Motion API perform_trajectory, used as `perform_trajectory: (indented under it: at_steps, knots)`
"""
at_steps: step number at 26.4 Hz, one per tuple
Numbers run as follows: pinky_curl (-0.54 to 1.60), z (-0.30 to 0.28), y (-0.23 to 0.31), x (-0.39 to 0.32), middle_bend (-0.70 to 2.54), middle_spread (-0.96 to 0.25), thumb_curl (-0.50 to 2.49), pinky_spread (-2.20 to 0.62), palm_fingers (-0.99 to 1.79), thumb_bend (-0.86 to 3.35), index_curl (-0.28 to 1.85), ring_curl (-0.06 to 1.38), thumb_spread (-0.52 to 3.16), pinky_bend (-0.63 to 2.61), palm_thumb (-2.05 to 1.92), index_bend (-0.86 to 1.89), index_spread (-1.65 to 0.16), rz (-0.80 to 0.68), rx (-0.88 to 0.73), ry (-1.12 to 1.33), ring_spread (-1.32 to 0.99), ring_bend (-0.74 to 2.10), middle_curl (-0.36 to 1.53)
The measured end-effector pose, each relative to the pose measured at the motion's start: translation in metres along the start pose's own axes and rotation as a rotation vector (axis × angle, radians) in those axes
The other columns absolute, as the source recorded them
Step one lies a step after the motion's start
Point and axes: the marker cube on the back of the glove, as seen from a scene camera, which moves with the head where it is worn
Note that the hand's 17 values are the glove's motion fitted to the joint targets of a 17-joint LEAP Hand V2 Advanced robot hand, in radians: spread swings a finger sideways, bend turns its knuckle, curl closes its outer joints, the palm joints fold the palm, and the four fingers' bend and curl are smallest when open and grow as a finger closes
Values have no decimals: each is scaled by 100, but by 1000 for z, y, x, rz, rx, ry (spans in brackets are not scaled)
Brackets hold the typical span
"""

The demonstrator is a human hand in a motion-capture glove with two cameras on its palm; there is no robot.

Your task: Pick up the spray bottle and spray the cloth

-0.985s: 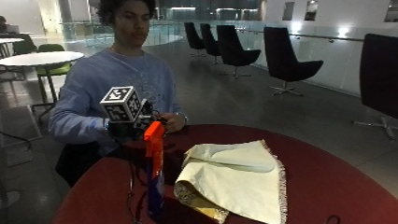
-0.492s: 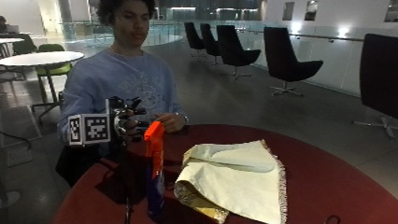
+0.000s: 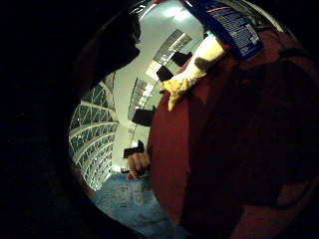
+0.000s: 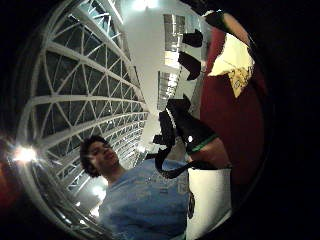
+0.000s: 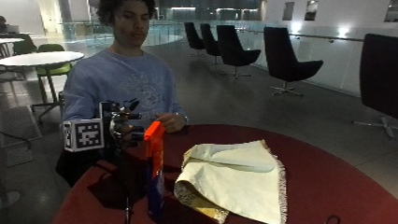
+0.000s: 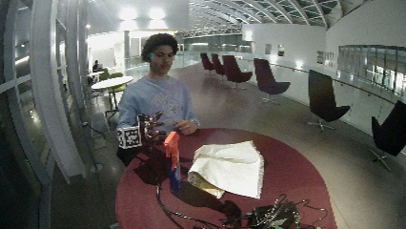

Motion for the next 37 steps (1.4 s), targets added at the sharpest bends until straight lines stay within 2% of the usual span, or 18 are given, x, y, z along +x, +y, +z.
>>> perform_trajectory:
  at_steps: [13,20,26,33,37]
  knots:
    - [32,-36,-105,47,25,1,34,23,51,1,25,27,107,28,67,9,-37,192,244,169,7,31,35]
    - [35,-30,-140,79,25,2,36,23,43,-2,22,28,103,34,70,9,-36,288,239,279,8,29,36]
    - [36,-18,-159,90,24,2,35,25,39,-3,19,29,99,40,68,4,-36,285,289,371,9,34,36]
    - [32,-16,-166,98,31,-2,43,27,66,7,24,29,98,29,88,21,-32,211,396,351,7,38,38]
    - [32,-18,-167,94,31,-4,48,28,75,9,27,31,92,23,97,19,-31,177,396,288,4,43,39]
